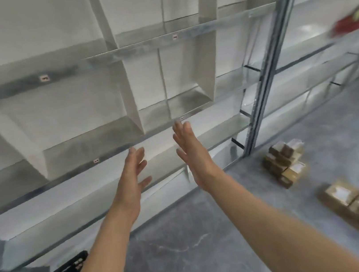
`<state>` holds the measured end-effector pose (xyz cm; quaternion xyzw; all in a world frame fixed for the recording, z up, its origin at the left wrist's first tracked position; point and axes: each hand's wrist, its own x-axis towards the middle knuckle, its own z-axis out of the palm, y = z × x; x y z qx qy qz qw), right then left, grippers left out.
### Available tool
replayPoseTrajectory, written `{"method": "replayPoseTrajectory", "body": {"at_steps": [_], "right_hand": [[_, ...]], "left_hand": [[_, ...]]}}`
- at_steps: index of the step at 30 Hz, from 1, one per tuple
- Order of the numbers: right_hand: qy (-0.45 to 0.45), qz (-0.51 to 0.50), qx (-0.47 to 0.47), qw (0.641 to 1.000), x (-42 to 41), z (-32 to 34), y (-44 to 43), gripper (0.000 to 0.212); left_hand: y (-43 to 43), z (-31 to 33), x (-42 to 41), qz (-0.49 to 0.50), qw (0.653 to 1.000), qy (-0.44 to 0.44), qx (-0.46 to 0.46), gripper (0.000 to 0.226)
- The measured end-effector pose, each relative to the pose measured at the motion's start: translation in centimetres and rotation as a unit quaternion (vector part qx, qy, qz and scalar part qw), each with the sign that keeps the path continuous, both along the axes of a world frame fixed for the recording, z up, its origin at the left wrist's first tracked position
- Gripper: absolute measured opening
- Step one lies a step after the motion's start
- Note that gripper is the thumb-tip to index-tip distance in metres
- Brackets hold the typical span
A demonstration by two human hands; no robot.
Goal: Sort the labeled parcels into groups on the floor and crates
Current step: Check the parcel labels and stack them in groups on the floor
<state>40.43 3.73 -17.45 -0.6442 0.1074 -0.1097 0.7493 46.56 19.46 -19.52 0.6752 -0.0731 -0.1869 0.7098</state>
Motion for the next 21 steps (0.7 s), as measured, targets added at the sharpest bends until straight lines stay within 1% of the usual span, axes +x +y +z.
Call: {"method": "replayPoseTrajectory", "body": {"at_steps": [2, 6, 8, 10, 14, 17, 21], "right_hand": [[0.001, -0.037, 0.009, 0.999, -1.6, -0.5, -4.8, 0.085], [0.013, -0.097, 0.013, 0.995, -5.8, -1.6, -13.3, 0.086], [0.021, -0.128, 0.019, 0.991, -7.9, -2.2, -17.0, 0.088], [0.031, -0.153, 0.027, 0.987, -9.7, -2.8, -20.3, 0.091], [0.036, -0.206, 0.042, 0.977, -12.5, -4.2, -25.6, 0.092], [0.039, -0.24, 0.06, 0.968, -13.3, -5.3, -29.1, 0.101], [0.045, -0.291, 0.072, 0.953, -12.8, -7.0, -34.0, 0.112]], "left_hand": [[-5.4, -0.1, -0.8, -0.043, 0.999, 0.003, 0.004, 0.06], [-15.7, -0.8, -3.0, -0.121, 0.992, 0.019, 0.01, 0.056], [-20.3, -1.3, -4.1, -0.159, 0.987, 0.016, 0.02, 0.061], [-24.3, -1.8, -5.1, -0.196, 0.98, 0.019, 0.029, 0.063], [-31.1, -2.6, -6.6, -0.261, 0.964, 0.031, 0.038, 0.059], [-35.6, -3.2, -6.9, -0.305, 0.95, 0.036, 0.049, 0.054], [-41.8, -5.0, -5.3, -0.334, 0.939, 0.056, 0.066, 0.062]]}}
